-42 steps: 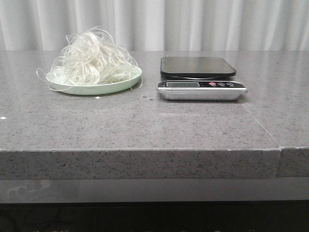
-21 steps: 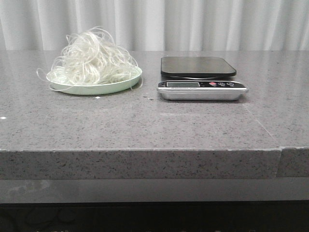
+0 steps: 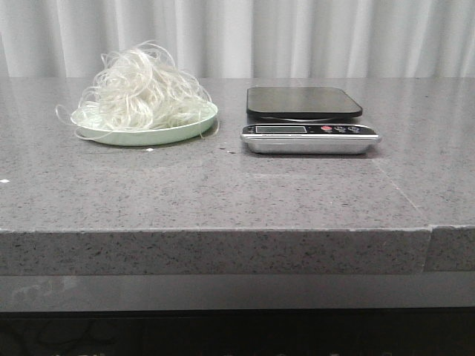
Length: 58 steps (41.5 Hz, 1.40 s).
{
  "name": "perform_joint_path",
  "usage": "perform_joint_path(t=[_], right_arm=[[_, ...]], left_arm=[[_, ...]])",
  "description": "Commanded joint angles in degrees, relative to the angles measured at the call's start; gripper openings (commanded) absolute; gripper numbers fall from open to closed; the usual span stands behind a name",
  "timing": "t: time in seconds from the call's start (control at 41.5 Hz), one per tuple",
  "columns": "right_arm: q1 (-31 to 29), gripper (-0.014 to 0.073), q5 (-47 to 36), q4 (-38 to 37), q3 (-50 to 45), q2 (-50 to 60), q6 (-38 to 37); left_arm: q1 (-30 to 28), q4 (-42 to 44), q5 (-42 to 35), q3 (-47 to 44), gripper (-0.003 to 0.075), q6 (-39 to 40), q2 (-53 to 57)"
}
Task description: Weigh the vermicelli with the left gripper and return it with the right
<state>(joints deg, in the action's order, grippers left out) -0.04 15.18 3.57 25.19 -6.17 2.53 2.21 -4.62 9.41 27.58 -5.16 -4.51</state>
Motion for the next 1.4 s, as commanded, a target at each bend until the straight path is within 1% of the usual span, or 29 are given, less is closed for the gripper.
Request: perform_joint_path(t=[0.0, 0.217, 0.313, 0.506, 0.674, 0.867, 1.084, 1.132, 1.204, 1.228, 1.3, 1.373], right_arm=[[-0.41, 0.0159, 0.67, 0.16, 6.84, -4.73, 0.53], [-0.41, 0.0159, 10.30, 0.16, 15.55, -13.37, 0.53], [-0.41, 0.0159, 12.59, 0.16, 16.10, -16.30, 0.53], [-0.41, 0.0159, 16.17, 0.16, 15.74, -21.01, 0.53], [-0.41, 0.0159, 17.15, 0.16, 14.89, -24.08, 0.53], [-0.41, 0.0159, 17.22, 0.16, 12.87, -26.59, 0.53], [-0.41, 0.0166, 17.49, 0.16, 12.88, -28.31, 0.53], [-0.41, 0.0191, 17.40, 0.16, 12.88, -28.31, 0.53], [-0.41, 0.0276, 16.76, 0.16, 12.88, -28.31, 0.53], [-0.41, 0.0320, 16.60, 0.16, 12.88, -28.31, 0.53], [-0.41, 0.0422, 16.06, 0.16, 12.88, -28.31, 0.53], [-0.41, 0.0489, 15.41, 0.16, 12.88, -28.31, 0.53]], left_arm=[[0.08, -0.25, 1.43, 7.28, 0.0142, 0.60, -4.93], [0.08, -0.25, 10.98, 17.02, 0.0142, 0.60, -14.80], [0.08, -0.25, 13.36, 17.55, 0.0142, 0.60, -18.48], [0.08, -0.25, 20.56, 17.55, 0.0142, 0.60, -24.58], [0.08, -0.25, 23.83, 17.55, 0.0142, 0.60, -28.80], [0.08, -0.62, 24.09, 17.55, 0.0142, 0.60, -32.18], [0.08, -1.86, 23.59, 17.55, 0.0143, 0.60, -34.98], [0.08, -2.54, 23.59, 17.55, 0.0151, 0.60, -35.65], [0.08, -2.90, 23.83, 17.55, 0.0187, 0.60, -36.24], [0.08, -2.90, 23.81, 17.55, 0.0206, 0.60, -36.37], [0.08, -2.90, 23.70, 17.55, 0.0288, 0.60, -36.63], [0.08, -2.90, 23.70, 17.55, 0.0381, 0.10, -36.63]])
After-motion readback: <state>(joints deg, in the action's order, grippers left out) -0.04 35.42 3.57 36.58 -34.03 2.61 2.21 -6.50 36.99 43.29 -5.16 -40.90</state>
